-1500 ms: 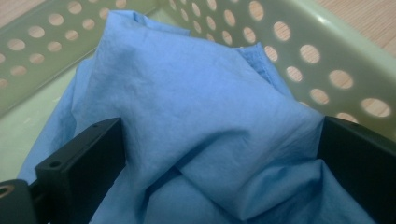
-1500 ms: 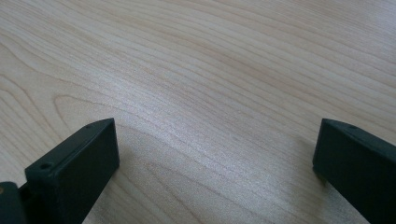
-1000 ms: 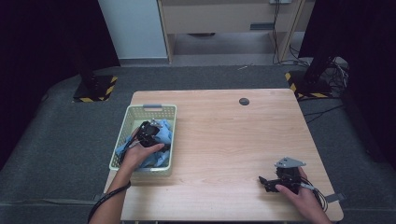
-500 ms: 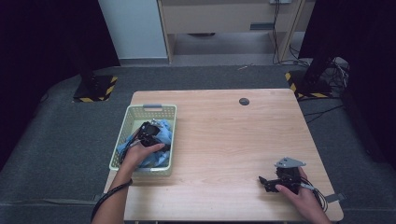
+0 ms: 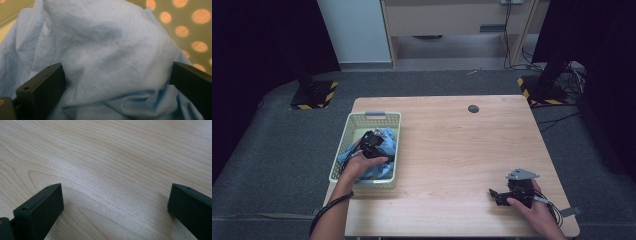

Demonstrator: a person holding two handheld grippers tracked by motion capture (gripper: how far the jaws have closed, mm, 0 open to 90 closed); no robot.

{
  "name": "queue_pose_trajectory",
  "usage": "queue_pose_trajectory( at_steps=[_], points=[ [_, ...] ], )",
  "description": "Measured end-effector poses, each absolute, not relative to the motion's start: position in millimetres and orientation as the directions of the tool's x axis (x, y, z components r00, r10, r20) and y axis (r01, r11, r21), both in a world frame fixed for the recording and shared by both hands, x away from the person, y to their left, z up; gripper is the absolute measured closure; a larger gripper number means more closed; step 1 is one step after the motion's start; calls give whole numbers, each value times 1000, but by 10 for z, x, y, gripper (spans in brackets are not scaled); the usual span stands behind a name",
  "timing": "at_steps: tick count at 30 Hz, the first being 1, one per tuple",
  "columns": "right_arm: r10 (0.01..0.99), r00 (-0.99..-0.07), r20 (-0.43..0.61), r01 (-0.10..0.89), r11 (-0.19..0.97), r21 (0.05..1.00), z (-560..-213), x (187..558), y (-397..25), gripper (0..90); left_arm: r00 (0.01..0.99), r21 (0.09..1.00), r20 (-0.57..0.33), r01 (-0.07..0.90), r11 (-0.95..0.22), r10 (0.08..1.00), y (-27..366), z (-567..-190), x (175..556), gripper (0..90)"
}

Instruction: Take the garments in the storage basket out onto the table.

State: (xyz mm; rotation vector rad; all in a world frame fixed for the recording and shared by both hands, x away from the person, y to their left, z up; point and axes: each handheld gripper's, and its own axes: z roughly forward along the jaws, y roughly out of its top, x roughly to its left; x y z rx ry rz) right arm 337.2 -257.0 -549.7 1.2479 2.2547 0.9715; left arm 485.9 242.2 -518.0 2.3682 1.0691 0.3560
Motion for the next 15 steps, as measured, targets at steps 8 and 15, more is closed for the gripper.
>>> queue_pose_trajectory(
  at_steps=[8, 15],
  points=[
    [847, -531, -2, 581, 365, 727, -5497, 3372, -2570, 5, 674, 511, 35, 622, -593, 737, 2362, -5106, 4844, 134],
    [847, -531, -2, 581, 365, 728, -5497, 3372, -2570, 5, 683, 528, 16, 614, -587, 730, 2393, -5069, 4811, 386]
  ],
)
